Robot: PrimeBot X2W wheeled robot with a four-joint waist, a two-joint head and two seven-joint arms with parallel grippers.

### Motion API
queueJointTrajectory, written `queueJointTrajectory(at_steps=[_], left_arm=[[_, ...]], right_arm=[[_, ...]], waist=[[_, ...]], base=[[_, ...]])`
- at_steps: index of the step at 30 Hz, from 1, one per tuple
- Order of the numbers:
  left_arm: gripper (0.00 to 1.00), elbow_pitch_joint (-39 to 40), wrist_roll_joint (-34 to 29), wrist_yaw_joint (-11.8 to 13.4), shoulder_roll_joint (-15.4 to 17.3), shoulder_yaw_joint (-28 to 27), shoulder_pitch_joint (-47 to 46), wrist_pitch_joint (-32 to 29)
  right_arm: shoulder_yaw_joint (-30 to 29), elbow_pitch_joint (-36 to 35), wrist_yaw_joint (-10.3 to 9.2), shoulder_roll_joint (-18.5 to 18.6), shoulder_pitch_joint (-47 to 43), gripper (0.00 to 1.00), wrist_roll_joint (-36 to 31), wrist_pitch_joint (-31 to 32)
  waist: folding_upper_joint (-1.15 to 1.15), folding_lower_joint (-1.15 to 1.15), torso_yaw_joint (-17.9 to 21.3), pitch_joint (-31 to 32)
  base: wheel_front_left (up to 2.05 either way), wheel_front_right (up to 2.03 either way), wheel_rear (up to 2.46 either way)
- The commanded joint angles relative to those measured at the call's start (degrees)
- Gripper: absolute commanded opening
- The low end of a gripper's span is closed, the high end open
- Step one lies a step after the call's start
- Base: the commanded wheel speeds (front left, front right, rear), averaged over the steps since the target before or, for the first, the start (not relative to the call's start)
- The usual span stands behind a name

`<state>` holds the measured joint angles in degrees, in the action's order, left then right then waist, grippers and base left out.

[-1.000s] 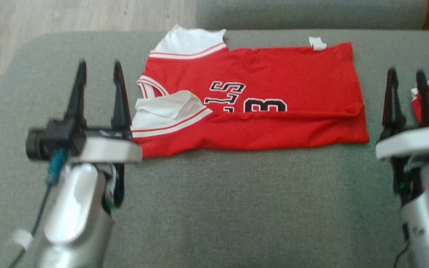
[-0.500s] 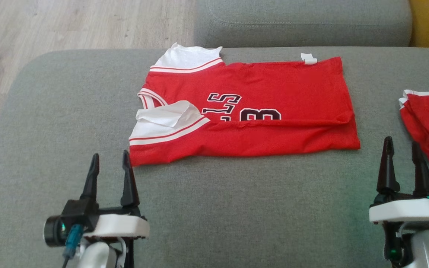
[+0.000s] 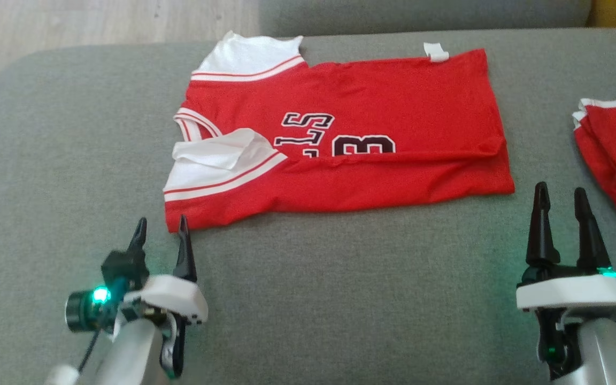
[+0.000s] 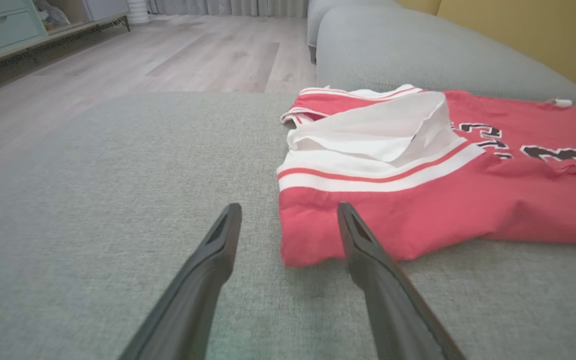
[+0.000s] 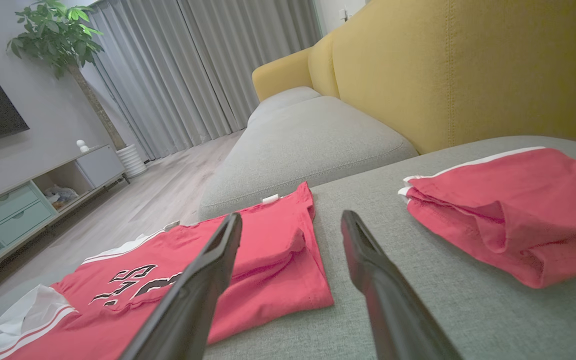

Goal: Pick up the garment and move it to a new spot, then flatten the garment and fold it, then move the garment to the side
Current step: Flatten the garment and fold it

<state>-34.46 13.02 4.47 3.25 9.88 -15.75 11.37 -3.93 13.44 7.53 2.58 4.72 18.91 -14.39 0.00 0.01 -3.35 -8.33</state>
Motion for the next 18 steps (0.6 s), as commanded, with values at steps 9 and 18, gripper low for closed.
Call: queueJointTrajectory(at_steps=[9,18], left_arm=[[1.00,-13.05,-0.14,-0.03,3.18,-1.84,-11.50,-4.78],[0.75,-20.12,-0.48,-2.13,2.98,0.56,-14.03,-8.36]], right_arm=[[2.36,-2.05,-0.04,0.31,4.00,1.00,0.99,-0.61],[2.75,-1.76,-0.04,0.31,4.72,1.00,1.64,-0.61]], waist=[[0.00,-0.01,2.96,-4.46],[0.00,-0.01,3.87,-4.94]], base=[[0.00,0.00,0.00],[0.00,0.00,0.00]])
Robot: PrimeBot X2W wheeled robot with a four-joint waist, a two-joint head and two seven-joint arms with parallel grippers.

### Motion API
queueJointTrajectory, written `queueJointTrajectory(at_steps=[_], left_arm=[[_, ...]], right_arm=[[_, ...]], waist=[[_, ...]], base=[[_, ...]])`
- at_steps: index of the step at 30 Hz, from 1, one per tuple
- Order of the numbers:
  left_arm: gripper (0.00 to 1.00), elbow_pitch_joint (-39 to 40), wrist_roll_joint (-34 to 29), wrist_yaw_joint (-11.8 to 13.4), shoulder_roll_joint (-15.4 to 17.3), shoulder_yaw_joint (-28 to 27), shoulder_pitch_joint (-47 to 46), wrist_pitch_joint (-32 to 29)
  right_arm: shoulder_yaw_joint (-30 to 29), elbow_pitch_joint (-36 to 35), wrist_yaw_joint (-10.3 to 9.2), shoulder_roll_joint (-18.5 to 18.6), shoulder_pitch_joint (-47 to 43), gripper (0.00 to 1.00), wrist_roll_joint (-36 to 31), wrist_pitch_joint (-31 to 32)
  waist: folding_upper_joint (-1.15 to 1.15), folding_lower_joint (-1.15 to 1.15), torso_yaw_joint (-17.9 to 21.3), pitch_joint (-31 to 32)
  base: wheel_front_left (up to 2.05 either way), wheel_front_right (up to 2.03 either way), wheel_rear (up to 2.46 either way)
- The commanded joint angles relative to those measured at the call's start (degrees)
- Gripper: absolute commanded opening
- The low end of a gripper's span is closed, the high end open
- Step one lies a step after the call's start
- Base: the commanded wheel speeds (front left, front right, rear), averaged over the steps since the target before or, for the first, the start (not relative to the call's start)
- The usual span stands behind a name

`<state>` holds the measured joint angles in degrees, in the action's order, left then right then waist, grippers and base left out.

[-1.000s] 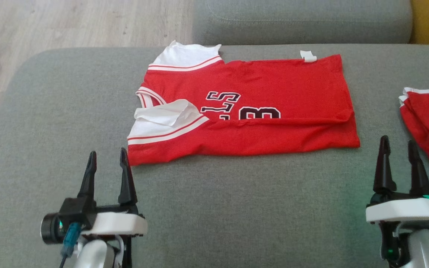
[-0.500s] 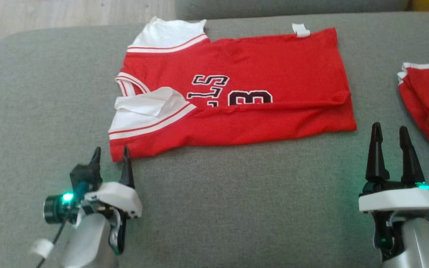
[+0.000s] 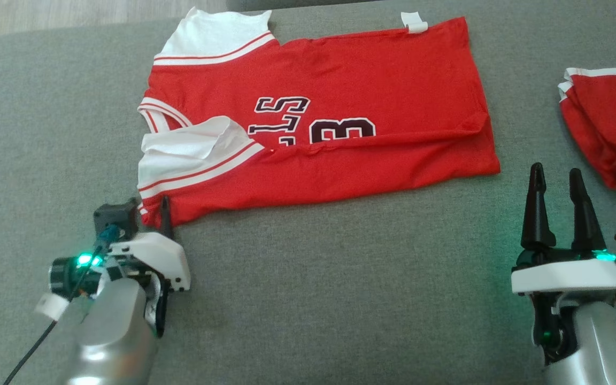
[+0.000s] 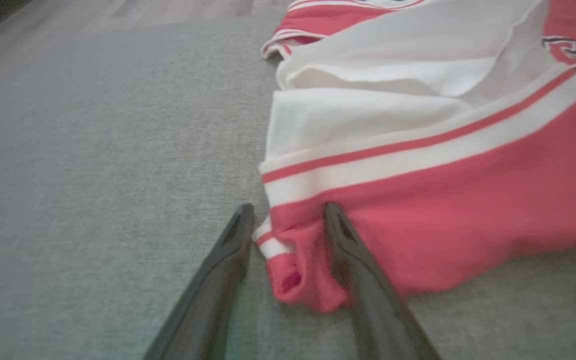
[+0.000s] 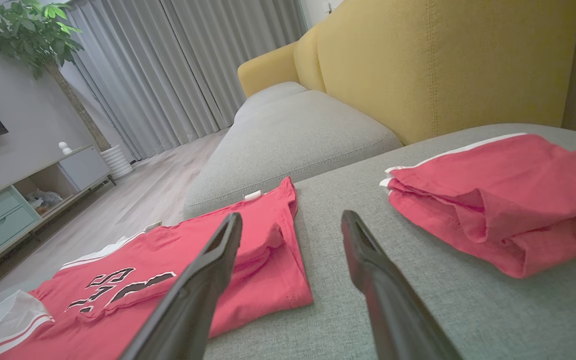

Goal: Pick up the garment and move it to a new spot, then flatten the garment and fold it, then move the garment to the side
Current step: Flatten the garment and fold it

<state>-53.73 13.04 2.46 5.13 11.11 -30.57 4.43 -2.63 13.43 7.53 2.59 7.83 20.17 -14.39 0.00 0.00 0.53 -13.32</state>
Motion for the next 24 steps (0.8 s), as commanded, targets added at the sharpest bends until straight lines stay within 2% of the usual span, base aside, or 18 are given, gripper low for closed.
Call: queueJointTrajectory(at_steps=[1,2,6,11,15,24], left_arm=[[0.40,-1.39,-0.47,-0.41,0.96,-0.38,0.72,-1.74],[0.00,-1.79,-0.43,-0.55,0.86,-0.19,0.65,-1.78],[0.00,-2.18,-0.28,-0.14,0.70,0.00,0.19,0.10],[0.00,0.06,-0.20,1.26,0.90,-0.41,-0.95,5.85],[0.00,4.92,-0.55,1.36,1.10,-0.19,-2.11,9.35],[0.00,16.40,-2.16,1.04,0.93,1.51,-1.82,10.49]], right_arm=[[1.45,-1.62,-0.04,0.29,1.62,1.00,0.49,-0.61],[1.44,-1.47,-0.04,0.29,1.62,1.00,0.56,-0.61],[1.50,-0.69,-0.04,0.29,1.67,1.00,0.74,-0.61],[1.60,2.04,-0.04,0.29,2.19,1.00,-0.58,-0.16],[-0.37,7.20,-0.04,0.29,5.11,1.00,-3.83,4.20],[-3.24,19.41,-0.04,0.29,14.61,1.00,-7.10,12.68]], waist=[[0.00,0.00,-0.03,0.21],[0.00,0.00,-0.07,0.42],[0.00,0.00,-0.45,1.43],[0.00,0.00,-1.21,2.59],[0.00,0.00,-2.00,3.11],[0.00,0.00,-3.50,1.35]], base=[[0.00,0.00,0.00],[0.00,0.00,0.00],[0.00,0.00,0.00],[0.00,0.00,0.00],[0.00,0.00,0.00],[0.00,0.00,0.00]])
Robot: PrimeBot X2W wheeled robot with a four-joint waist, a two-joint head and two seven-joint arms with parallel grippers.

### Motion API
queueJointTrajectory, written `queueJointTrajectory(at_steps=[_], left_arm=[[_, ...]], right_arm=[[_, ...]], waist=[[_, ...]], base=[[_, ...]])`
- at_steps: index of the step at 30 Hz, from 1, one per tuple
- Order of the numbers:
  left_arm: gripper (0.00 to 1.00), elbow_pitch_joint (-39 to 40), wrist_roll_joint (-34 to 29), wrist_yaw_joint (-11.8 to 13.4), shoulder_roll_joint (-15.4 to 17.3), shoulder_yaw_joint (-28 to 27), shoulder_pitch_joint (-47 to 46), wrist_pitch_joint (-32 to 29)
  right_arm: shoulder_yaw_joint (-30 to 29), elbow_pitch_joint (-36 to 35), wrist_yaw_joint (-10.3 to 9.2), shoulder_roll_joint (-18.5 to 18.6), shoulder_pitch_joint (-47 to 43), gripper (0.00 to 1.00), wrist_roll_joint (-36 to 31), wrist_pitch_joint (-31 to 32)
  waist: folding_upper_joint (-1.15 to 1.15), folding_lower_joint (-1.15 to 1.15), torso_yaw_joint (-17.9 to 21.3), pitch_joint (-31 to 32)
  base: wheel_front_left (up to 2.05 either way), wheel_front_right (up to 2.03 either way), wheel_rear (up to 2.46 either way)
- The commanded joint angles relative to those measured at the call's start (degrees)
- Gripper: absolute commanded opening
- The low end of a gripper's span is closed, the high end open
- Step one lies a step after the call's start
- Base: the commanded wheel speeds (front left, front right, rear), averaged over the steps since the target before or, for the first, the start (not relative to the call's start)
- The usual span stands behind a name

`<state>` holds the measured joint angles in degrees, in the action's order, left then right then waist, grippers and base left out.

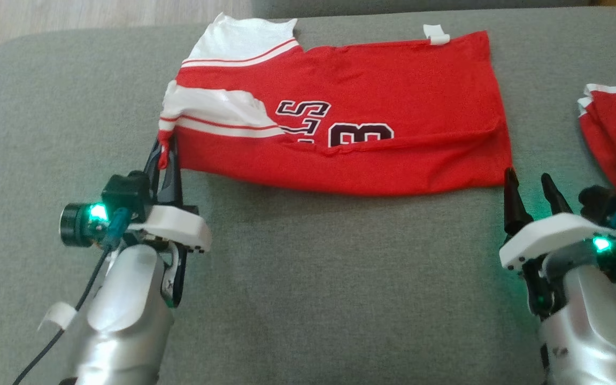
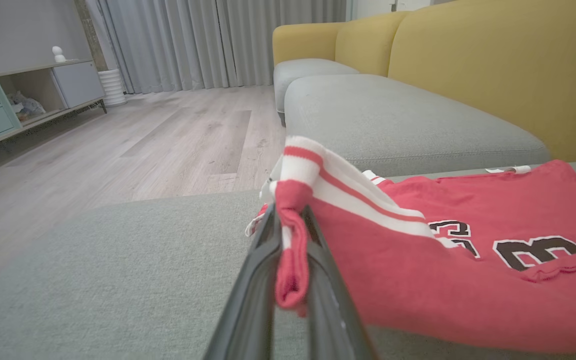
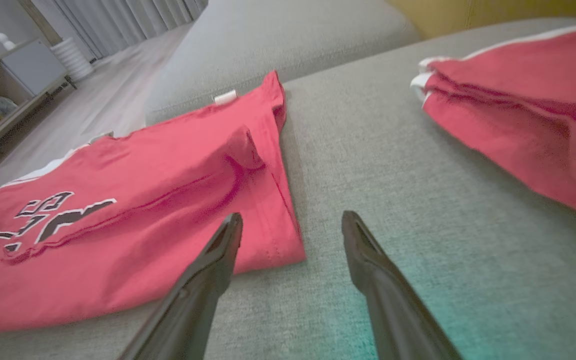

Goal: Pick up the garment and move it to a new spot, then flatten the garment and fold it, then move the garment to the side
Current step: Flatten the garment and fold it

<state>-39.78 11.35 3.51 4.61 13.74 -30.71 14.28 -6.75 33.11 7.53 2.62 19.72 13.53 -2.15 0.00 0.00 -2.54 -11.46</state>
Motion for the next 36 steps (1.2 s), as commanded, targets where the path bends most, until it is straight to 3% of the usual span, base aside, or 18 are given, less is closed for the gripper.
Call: queueJointTrajectory(at_steps=[1,12,13,14,15,26,36], left_arm=[[0.00,3.14,-0.69,-0.07,1.42,-0.79,-1.54,0.65],[0.00,6.38,-1.17,-0.30,0.82,1.61,-0.84,0.65],[0.00,6.35,-1.19,-0.30,0.81,1.79,-0.78,0.58],[0.00,6.26,-1.23,-0.30,0.83,1.97,-0.71,0.50],[0.00,6.13,-1.25,-0.28,0.86,2.13,-0.60,0.40],[0.00,2.46,-0.60,0.07,2.19,2.77,2.84,-1.29],[0.00,-0.50,1.12,-0.38,3.43,3.12,9.55,-3.44]], right_arm=[[0.42,1.33,-0.04,0.26,3.89,1.00,-0.75,0.99],[-1.92,15.49,-0.04,0.26,12.56,1.00,-7.44,5.47],[-2.03,16.46,-0.04,0.26,12.99,0.87,-8.34,5.76],[-2.15,17.16,-0.04,0.26,13.36,0.15,-9.22,5.68],[-2.27,17.67,-0.04,0.26,13.63,0.00,-10.06,5.36],[-2.97,17.67,-0.04,0.26,12.41,0.00,-11.70,-0.85],[-0.63,10.13,-0.04,0.32,2.62,0.00,-9.50,2.65]], waist=[[0.00,0.00,-0.68,-0.76],[0.00,0.00,-2.92,-2.48],[0.00,0.00,-3.05,-2.44],[0.00,0.00,-3.15,-2.34],[0.00,0.00,-3.21,-2.21],[0.00,0.00,-1.80,2.67],[0.00,0.00,-0.07,10.19]], base=[[0.00,0.00,0.00],[0.00,0.00,0.00],[0.00,0.00,0.00],[0.00,0.00,0.00],[0.00,0.00,0.00],[0.00,0.00,0.00],[0.00,0.00,0.00]])
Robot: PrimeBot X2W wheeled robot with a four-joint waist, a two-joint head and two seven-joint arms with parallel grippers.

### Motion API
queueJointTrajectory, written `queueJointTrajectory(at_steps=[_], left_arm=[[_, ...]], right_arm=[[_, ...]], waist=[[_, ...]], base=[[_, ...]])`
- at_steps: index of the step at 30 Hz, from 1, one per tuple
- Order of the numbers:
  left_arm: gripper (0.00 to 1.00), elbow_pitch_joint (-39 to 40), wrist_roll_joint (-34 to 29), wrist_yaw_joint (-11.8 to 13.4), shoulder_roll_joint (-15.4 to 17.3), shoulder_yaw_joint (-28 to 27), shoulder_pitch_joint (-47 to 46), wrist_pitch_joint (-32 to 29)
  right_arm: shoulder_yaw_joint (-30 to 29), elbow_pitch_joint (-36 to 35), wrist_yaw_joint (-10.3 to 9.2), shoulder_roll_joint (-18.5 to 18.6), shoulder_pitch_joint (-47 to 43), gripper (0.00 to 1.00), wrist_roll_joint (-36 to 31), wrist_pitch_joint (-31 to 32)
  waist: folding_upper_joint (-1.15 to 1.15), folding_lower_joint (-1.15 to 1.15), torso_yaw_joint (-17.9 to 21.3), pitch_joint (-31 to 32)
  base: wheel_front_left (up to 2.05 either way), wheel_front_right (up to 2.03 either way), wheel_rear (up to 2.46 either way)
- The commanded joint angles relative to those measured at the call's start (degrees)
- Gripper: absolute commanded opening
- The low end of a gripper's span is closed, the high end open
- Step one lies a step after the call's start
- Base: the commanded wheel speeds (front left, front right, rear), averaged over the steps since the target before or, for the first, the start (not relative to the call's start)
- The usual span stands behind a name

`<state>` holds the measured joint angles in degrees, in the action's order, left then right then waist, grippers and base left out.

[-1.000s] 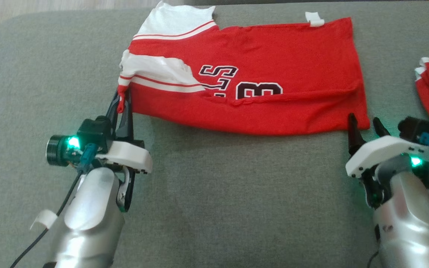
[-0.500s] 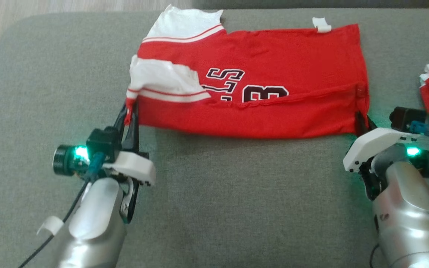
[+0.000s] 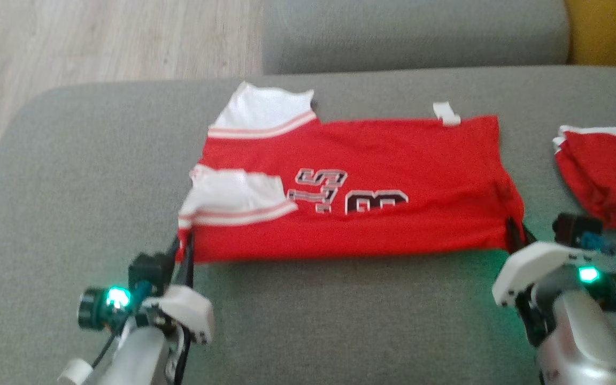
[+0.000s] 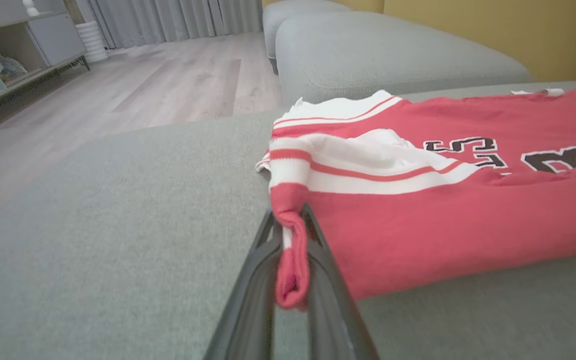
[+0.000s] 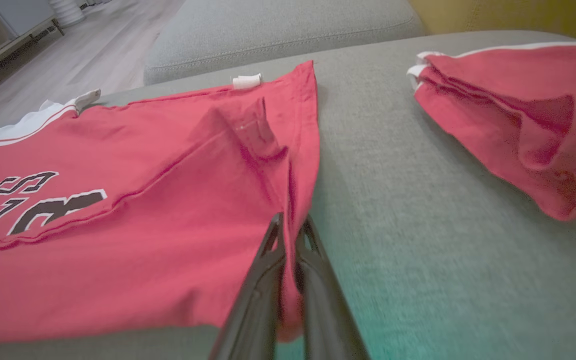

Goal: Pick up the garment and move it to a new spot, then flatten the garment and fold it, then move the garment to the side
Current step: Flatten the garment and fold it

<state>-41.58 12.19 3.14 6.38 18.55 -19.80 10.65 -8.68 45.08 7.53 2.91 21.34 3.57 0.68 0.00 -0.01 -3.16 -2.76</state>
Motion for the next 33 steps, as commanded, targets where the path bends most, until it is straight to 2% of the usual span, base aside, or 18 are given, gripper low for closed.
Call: queueJointTrajectory(at_steps=[1,5,10,16,17,18,19,20,21,22,28,33], left_arm=[[0.00,1.24,0.48,-0.41,1.67,-1.39,-0.57,-0.49],[0.00,2.28,0.75,-0.98,2.35,-0.47,2.50,-3.20],[0.00,6.54,1.08,-0.50,3.25,0.05,6.20,-5.82],[0.00,11.64,1.56,0.46,3.83,0.44,9.01,-9.19],[0.00,12.28,1.56,0.62,3.91,0.53,9.24,-9.58],[0.33,12.86,1.58,0.79,4.00,0.57,9.43,-9.91],[0.49,13.39,1.58,0.97,4.10,0.61,9.63,-10.21],[0.79,13.96,1.62,1.27,4.13,0.54,9.80,-10.29],[0.79,13.96,1.62,1.27,4.13,0.54,9.80,-10.29],[1.00,14.55,1.62,1.72,4.17,0.37,9.90,-10.13],[1.00,18.68,1.92,4.09,3.93,-1.86,8.15,-3.56],[1.00,21.92,2.41,4.18,3.59,-3.90,5.62,3.04]], right_arm=[[1.32,-3.20,-0.04,0.21,-0.47,0.00,0.51,0.67],[1.35,-10.08,-0.04,0.30,-6.78,0.00,1.33,3.97],[1.29,-19.53,-0.04,0.11,-13.80,0.00,3.30,7.84],[0.97,-25.78,-0.04,0.00,-18.16,0.00,5.30,9.88],[1.10,-26.36,-0.04,0.00,-18.45,0.67,5.71,9.55],[1.21,-26.83,-0.04,-0.01,-18.69,1.00,6.34,9.09],[1.22,-27.22,-0.04,-0.01,-18.82,1.00,6.85,8.39],[1.36,-27.60,-0.04,-0.01,-18.85,1.00,6.97,7.36],[1.36,-27.60,-0.04,-0.01,-18.85,1.00,6.97,7.36],[1.35,-27.76,-0.04,-0.01,-18.80,1.00,7.45,6.18],[2.66,-26.54,-0.04,-0.02,-17.19,1.00,10.61,-2.82],[5.36,-27.28,-0.04,-0.02,-15.80,1.00,11.14,-11.00]], waist=[[0.00,0.01,0.54,2.16],[0.00,0.01,0.95,4.09],[0.00,0.01,1.17,4.37],[0.00,0.01,1.15,3.88],[0.00,0.01,1.17,3.77],[0.00,0.01,1.21,3.67],[0.00,0.01,1.28,3.57],[0.00,0.01,1.37,3.45],[0.00,0.01,1.37,3.45],[0.00,0.01,1.50,3.31],[0.00,0.01,1.90,1.89],[0.00,0.01,2.98,0.16]], base=[[0.00,0.00,0.00],[0.00,0.00,0.00],[0.00,0.00,0.00],[0.00,0.00,0.00],[0.00,0.00,0.00],[0.00,0.00,0.00],[0.00,0.00,0.00],[0.00,0.00,0.00],[0.00,0.00,0.00],[0.00,0.00,0.00],[0.00,0.00,0.00],[0.00,0.00,0.00]])
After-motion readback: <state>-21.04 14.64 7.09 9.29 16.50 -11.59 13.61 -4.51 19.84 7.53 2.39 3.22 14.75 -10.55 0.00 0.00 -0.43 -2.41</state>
